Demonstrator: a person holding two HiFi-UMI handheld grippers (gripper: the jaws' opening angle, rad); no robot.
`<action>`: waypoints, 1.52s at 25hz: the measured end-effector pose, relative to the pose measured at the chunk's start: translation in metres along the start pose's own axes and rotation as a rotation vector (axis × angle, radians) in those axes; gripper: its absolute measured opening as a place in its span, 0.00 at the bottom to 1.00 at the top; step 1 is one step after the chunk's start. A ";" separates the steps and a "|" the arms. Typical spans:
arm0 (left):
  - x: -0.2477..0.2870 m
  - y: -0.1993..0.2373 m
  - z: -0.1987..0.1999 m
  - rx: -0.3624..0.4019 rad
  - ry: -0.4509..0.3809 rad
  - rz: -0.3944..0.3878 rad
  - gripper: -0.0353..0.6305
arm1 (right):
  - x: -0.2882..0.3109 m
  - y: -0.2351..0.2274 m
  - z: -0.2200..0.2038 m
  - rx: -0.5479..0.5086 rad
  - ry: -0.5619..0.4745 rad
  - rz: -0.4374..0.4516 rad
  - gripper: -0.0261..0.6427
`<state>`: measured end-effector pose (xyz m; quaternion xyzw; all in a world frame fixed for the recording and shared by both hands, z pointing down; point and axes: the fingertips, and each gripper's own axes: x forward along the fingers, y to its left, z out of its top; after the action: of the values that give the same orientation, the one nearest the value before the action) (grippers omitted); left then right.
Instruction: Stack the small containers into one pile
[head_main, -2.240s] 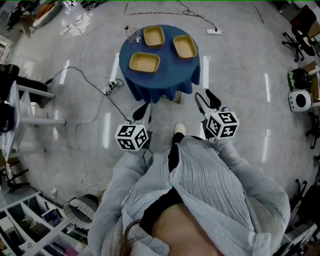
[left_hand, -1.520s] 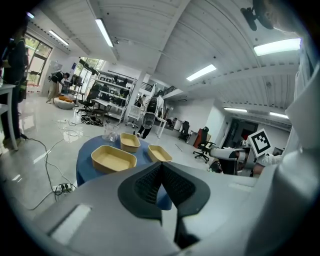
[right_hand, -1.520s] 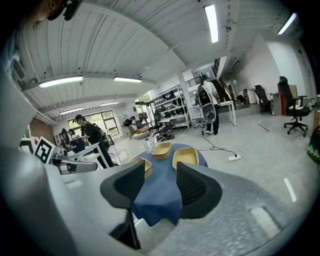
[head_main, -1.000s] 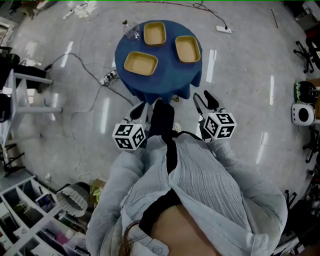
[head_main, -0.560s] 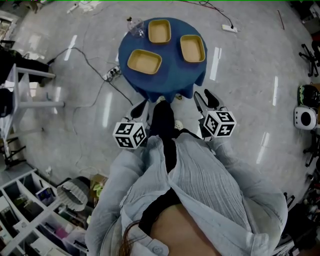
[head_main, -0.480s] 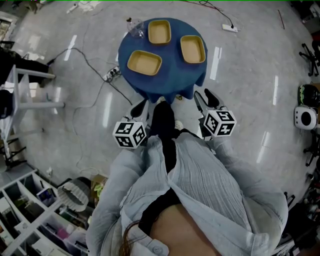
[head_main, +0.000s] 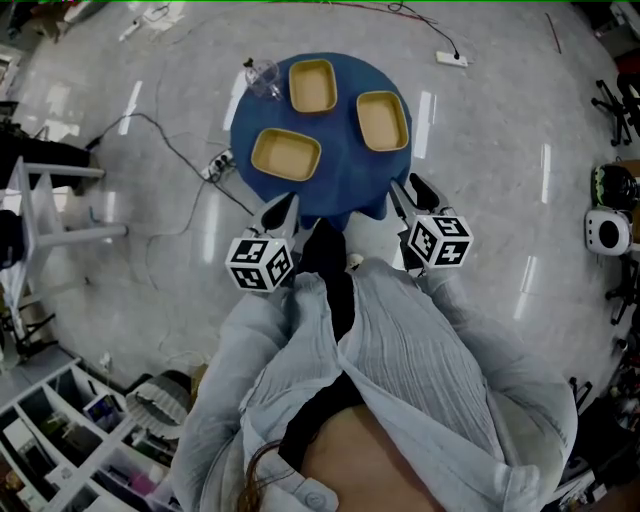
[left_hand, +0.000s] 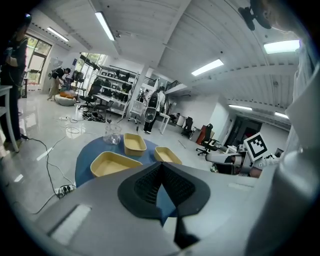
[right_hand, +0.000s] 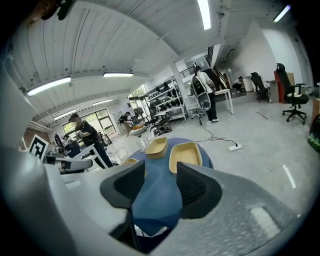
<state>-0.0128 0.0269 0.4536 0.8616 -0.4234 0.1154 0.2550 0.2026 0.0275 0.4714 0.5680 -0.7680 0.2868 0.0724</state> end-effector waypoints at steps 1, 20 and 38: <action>0.005 0.003 0.005 0.003 -0.001 -0.006 0.07 | 0.005 -0.003 0.005 0.002 -0.004 -0.008 0.33; 0.080 0.066 0.070 0.041 0.028 -0.123 0.07 | 0.084 -0.008 0.057 0.012 -0.021 -0.113 0.33; 0.140 0.087 0.080 0.063 0.071 -0.290 0.07 | 0.128 -0.022 0.061 -0.006 0.030 -0.218 0.35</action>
<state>0.0033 -0.1543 0.4734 0.9167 -0.2814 0.1208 0.2567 0.1917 -0.1154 0.4849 0.6437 -0.7014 0.2831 0.1163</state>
